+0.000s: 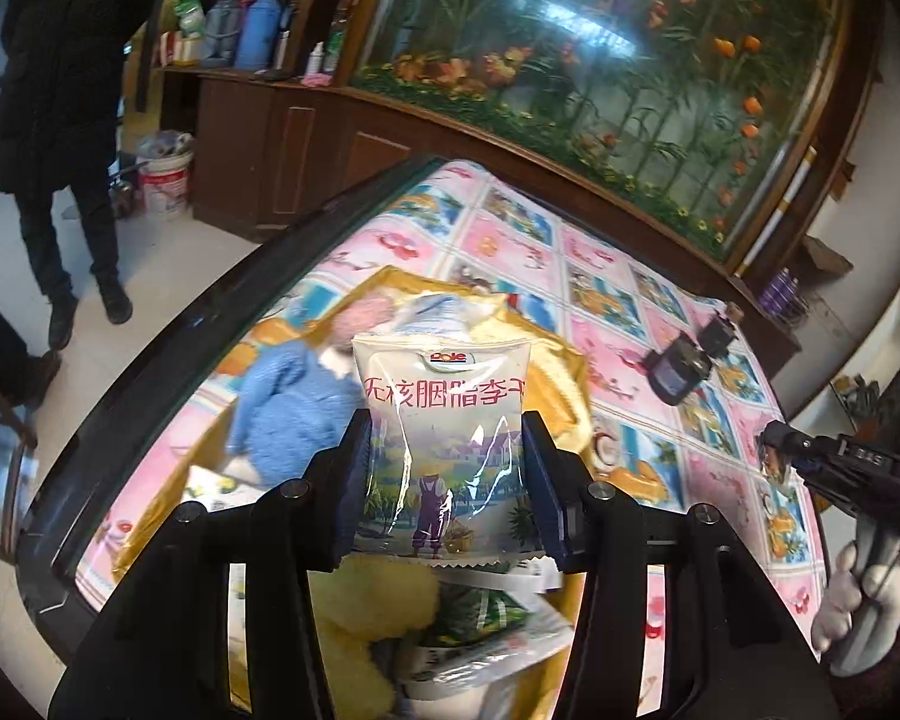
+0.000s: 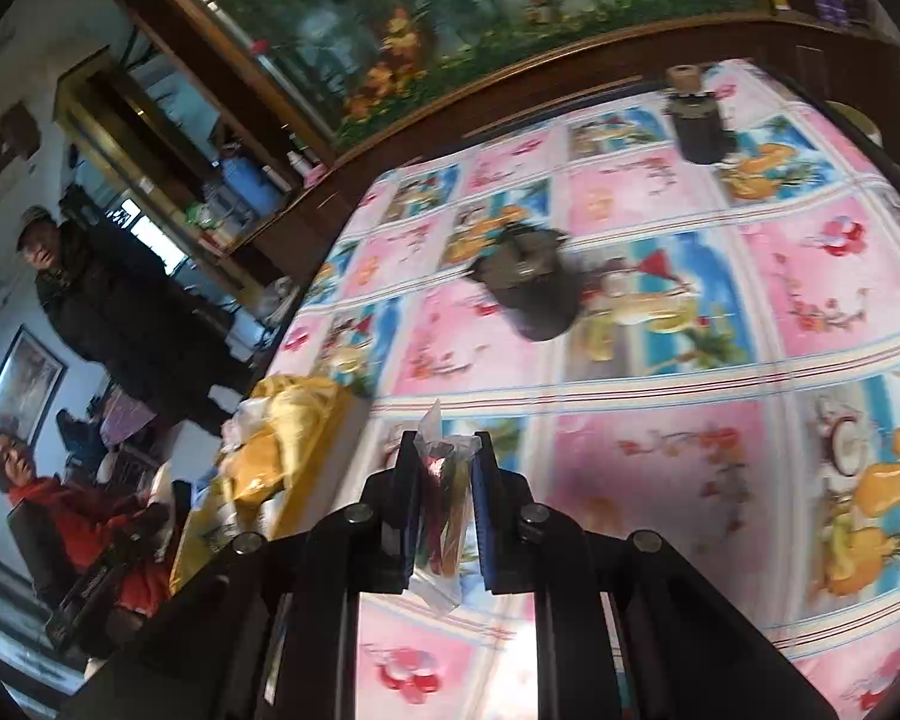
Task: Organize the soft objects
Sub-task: 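Grasp the clear packet of coloured sticks with the right tool while the left tool lifts the prune packet, then carry the prune and coloured-stick packets into the box and open both tools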
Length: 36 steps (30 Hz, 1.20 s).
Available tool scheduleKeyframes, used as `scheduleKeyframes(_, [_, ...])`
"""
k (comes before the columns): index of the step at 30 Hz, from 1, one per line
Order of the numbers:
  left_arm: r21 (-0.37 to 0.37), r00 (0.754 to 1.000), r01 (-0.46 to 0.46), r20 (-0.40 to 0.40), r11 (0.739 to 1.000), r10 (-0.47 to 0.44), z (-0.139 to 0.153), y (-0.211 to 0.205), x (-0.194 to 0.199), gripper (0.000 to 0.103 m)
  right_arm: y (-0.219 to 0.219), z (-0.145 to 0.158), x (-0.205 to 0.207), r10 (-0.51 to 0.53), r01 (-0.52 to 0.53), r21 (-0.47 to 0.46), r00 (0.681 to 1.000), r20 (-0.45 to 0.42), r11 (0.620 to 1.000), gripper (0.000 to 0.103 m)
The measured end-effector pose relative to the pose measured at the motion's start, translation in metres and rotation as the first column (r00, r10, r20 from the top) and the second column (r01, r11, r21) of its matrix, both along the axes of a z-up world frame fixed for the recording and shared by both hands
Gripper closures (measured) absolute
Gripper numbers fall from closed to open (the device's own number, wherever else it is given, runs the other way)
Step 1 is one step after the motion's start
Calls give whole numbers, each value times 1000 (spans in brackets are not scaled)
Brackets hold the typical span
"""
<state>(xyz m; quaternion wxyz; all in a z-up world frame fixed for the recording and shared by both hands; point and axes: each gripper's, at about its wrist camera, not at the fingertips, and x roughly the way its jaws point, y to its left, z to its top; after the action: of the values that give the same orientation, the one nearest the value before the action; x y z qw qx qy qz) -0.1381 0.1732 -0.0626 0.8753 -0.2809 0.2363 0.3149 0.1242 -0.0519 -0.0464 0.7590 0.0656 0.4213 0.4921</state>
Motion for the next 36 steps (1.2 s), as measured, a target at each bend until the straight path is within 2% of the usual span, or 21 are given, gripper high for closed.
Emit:
scheduleKeyframes(4, [-40, 999, -41, -20, 998, 41, -12, 12, -9, 54, 56, -2, -42, 159, -159, -1, 987, -35, 987, 89])
scheduleKeyframes(7, [-51, 998, -53, -22, 997, 52, -16, 14, -16, 49, 91, -10, -69, 241, -242, -26, 969, -47, 970, 89])
scheduleKeyframes(11, [-16, 997, -69, -32, 997, 68, -15, 12, -23, 48, 124, -19, -92, 292, -294, -66, 955, -44, 953, 89])
scheduleKeyframes(13, [23, 995, -88, -34, 996, 89, -11, 9, -26, 48, 134, -21, -101, 295, -295, -99, 955, -11, 950, 88])
scheduleKeyframes(16, [112, 987, -142, -58, 984, 149, -2, 4, -27, 47, 141, -23, -110, 281, -268, -161, 958, 64, 950, 86])
scheduleKeyframes(19, [214, 967, -213, -91, 953, 236, 4, -4, -28, 47, 144, -25, -113, 286, -268, -177, 954, 86, 947, 84])
scheduleKeyframes(22, [272, 947, -255, -123, 928, 296, 7, -6, -28, 36, 141, -23, -114, 298, -287, -135, 952, 67, 948, 73])
scheduleKeyframes(24, [297, 942, -267, -121, 917, 314, 8, -10, -28, 34, 139, -20, -116, 303, -294, -112, 951, 68, 949, 64])
scheduleKeyframes(26, [317, 935, -277, -129, 907, 331, 9, -12, -27, 34, 138, -18, -116, 312, -305, -94, 948, 63, 948, 63])
scheduleKeyframes(32, [331, 926, -283, -149, 900, 346, 11, -18, -25, 34, 133, -18, -118, 328, -325, -67, 944, 42, 943, 62])
scheduleKeyframes(36, [336, 922, -287, -157, 897, 354, 12, -22, -24, 34, 124, -15, -123, 326, -322, -57, 943, 75, 945, 62])
